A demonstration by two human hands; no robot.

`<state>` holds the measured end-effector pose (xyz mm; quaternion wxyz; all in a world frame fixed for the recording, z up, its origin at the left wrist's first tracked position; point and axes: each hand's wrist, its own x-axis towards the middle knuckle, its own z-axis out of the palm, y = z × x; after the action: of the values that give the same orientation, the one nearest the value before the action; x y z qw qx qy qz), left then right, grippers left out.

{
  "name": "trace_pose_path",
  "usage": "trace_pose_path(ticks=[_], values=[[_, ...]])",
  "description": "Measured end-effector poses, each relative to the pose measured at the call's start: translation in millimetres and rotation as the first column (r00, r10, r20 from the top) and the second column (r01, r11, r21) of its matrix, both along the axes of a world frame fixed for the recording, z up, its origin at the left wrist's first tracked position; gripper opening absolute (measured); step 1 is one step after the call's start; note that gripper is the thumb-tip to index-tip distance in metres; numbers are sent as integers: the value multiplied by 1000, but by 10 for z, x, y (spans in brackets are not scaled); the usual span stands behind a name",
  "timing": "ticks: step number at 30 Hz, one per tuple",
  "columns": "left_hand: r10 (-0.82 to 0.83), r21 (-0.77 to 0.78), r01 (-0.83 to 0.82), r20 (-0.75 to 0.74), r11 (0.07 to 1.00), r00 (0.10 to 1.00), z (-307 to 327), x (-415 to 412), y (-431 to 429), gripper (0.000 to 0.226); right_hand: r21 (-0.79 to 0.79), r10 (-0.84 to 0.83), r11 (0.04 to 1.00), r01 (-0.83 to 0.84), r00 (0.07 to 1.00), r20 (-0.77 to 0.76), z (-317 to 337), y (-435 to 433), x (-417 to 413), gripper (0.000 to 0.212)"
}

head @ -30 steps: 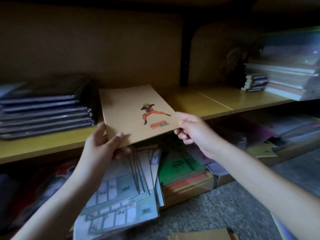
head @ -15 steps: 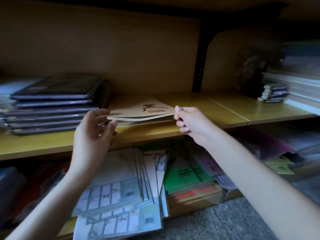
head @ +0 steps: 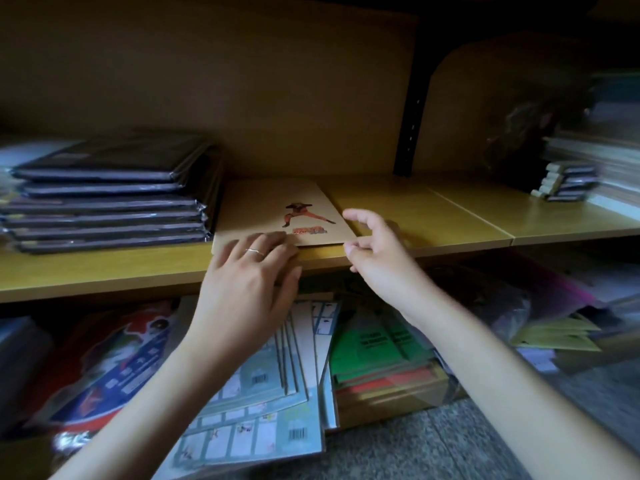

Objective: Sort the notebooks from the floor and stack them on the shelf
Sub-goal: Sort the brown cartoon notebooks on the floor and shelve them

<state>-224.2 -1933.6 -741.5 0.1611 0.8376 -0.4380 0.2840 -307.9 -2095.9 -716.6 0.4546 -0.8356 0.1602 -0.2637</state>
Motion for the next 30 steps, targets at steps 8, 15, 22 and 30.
trace_pose_path(ticks=[8, 15, 22, 30], values=[[144, -8, -144, -61, 989, 988, -18, 57, -144, 52, -740, -25, 672, 17, 1000, 0, -250, -46, -116, 45], [153, 4, -153, -107, 988, 982, -17, 8, -226, 54, -746, 22, 662, -75, 996, -81, -287, -82, -204, 56], [-356, -31, 365, 160, 930, 921, -121, -363, -207, 23, -474, 138, 874, -109, 990, 28, -462, -163, -712, 28], [-665, 314, 664, -123, 678, 737, -1156, -1441, -311, 20, -243, -46, 970, -27, 956, -288, -1532, -87, -2073, 33]])
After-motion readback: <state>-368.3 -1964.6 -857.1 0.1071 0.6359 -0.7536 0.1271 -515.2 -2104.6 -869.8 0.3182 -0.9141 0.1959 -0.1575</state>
